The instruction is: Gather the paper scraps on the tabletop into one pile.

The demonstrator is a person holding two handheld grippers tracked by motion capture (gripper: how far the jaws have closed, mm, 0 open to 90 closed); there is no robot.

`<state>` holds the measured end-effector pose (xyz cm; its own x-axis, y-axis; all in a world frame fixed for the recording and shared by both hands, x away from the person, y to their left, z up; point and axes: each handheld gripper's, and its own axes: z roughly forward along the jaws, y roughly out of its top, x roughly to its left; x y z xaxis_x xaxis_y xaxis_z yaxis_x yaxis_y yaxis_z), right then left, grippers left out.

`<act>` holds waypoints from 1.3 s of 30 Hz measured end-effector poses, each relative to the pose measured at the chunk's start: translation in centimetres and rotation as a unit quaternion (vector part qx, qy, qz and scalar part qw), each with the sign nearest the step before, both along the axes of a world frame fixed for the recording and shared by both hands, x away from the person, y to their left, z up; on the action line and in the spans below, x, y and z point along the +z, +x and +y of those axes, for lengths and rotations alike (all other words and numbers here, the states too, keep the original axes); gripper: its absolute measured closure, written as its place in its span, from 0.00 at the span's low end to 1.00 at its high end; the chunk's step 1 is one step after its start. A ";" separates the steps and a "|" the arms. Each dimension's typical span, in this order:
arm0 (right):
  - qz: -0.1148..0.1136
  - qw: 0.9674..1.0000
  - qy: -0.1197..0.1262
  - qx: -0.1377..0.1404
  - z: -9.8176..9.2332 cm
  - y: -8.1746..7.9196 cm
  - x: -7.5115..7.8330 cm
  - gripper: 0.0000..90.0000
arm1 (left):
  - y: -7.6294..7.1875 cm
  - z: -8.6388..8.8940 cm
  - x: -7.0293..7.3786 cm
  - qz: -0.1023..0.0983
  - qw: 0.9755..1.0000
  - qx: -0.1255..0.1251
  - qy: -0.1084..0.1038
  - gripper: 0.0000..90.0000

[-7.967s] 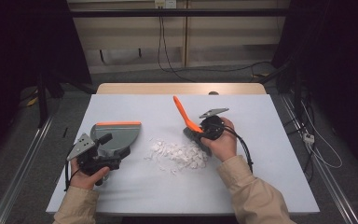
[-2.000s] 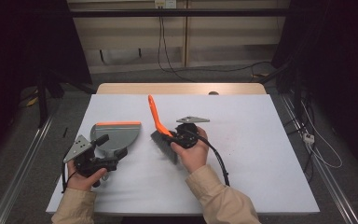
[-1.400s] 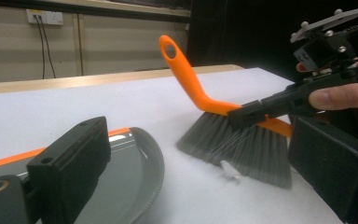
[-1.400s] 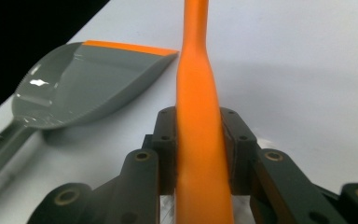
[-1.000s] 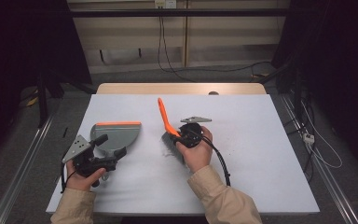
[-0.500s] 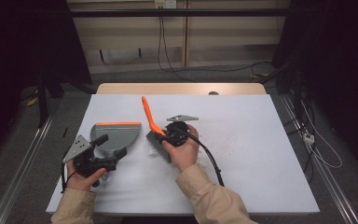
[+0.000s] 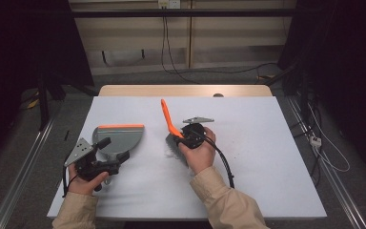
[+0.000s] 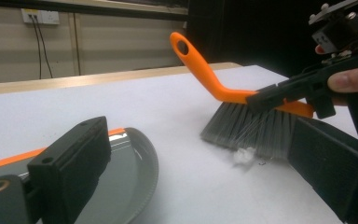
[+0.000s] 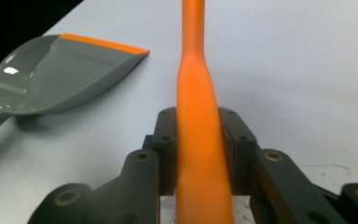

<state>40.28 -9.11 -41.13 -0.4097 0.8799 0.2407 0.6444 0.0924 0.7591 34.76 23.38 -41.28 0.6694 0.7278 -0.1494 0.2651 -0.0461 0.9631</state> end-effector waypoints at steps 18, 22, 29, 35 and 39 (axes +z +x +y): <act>-0.037 0.997 0.016 0.062 0.1 -2.1 2.8 0.80 | -0.1 0.0 -0.1 0.003 1.000 0.000 0.000 0.06; -0.029 0.994 0.017 0.108 0.0 -3.3 1.9 0.80 | -0.1 0.1 -0.1 0.002 1.000 0.001 0.000 0.06; 0.017 0.985 0.052 0.162 -0.9 -3.9 -1.0 0.80 | -0.1 0.0 -0.1 0.004 1.000 0.002 0.001 0.06; -0.001 0.984 0.037 0.172 -2.5 -2.3 -1.5 0.80 | 0.0 -0.1 -0.1 0.005 1.000 0.002 0.002 0.06; -0.009 0.986 0.034 0.165 -3.2 -1.3 -1.4 0.80 | 0.1 -0.1 -0.2 0.005 1.000 0.001 0.003 0.06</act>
<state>38.96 -12.33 -42.56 -0.6757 0.6799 0.2847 0.5739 0.2428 0.7821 34.82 23.28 -41.48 0.6669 0.7294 -0.1525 0.2755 -0.0512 0.9599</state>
